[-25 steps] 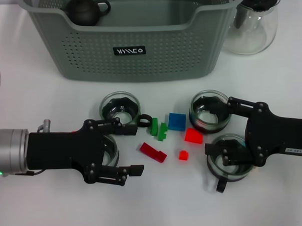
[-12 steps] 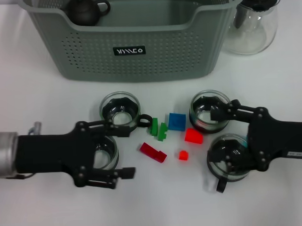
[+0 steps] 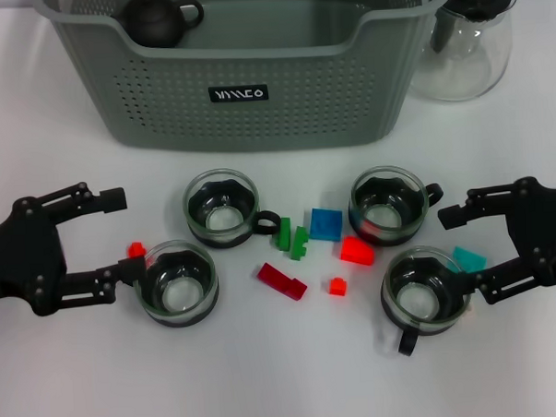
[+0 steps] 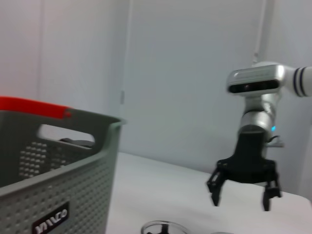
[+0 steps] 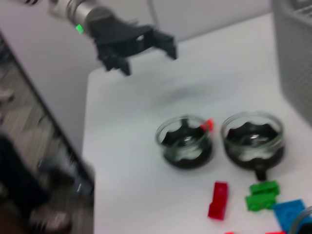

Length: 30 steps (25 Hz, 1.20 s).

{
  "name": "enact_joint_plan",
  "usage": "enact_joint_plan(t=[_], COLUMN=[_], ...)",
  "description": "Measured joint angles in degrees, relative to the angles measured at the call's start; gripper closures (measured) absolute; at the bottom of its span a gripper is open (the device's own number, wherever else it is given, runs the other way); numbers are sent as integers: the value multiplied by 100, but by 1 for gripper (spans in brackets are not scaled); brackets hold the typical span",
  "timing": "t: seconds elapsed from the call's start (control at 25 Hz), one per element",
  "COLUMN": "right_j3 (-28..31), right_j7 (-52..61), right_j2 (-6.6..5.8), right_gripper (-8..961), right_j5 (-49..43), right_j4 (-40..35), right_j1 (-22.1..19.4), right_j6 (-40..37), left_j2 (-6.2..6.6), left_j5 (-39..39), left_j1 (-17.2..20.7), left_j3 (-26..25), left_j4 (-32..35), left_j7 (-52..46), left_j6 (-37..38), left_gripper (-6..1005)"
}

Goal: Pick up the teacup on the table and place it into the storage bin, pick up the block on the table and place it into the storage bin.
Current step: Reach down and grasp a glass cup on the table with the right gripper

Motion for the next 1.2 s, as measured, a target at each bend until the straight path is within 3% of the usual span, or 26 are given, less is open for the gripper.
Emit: enact_joint_plan(t=[0.2, 0.52, 0.72, 0.96, 1.2], right_j3=[-862, -2095, -2906, -3129, -3233], right_j7=[743, 1506, 1738, 2001, 2192], right_j2=[53, 94, 101, 98, 95], right_gripper=[78, 96, 278, 377, 393], right_j5=[-427, -835, -852, -851, -834], right_j4=[-526, -502, -545, -549, -501], right_j1=[510, 1160, 1224, 1274, 1238], right_j6=[-57, 125, 199, 369, 481], left_j2=[-75, -143, -144, -151, -180], left_j5=[104, 148, 150, 150, 150], left_j1=[-7, -65, -69, -84, -91], left_j3=[-4, -21, -44, -58, -53], left_j4=[2, -33, -40, -47, -57], left_j7=[22, 25, 29, 34, 34], left_j6=[-130, -245, -272, -293, -365], left_gripper=[143, 144, 144, 143, 143])
